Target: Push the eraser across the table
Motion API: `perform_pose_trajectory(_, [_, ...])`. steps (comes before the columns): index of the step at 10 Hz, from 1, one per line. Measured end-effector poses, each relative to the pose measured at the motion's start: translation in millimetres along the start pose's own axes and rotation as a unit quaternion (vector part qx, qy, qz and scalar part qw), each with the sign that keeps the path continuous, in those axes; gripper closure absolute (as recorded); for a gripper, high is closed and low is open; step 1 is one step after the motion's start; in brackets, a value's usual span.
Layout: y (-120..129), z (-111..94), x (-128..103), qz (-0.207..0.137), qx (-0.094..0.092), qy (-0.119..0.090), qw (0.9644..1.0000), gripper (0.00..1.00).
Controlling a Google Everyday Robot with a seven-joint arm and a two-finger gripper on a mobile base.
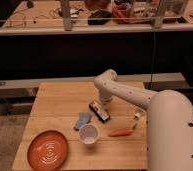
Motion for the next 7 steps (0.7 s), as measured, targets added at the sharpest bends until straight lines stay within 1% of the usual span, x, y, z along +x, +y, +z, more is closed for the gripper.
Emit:
perform_pose_trajectory(1, [0, -1, -4, -0.005, 0.001, 0.001, 1.0000, 0.96])
perform_pose_trajectory(3, [-1, -3, -22, -0.020, 0.003, -0.002, 0.9998, 0.96])
perform_pose_trajectory(7, [0, -5, -31, -0.037, 0.005, -0.001, 0.9993, 0.96])
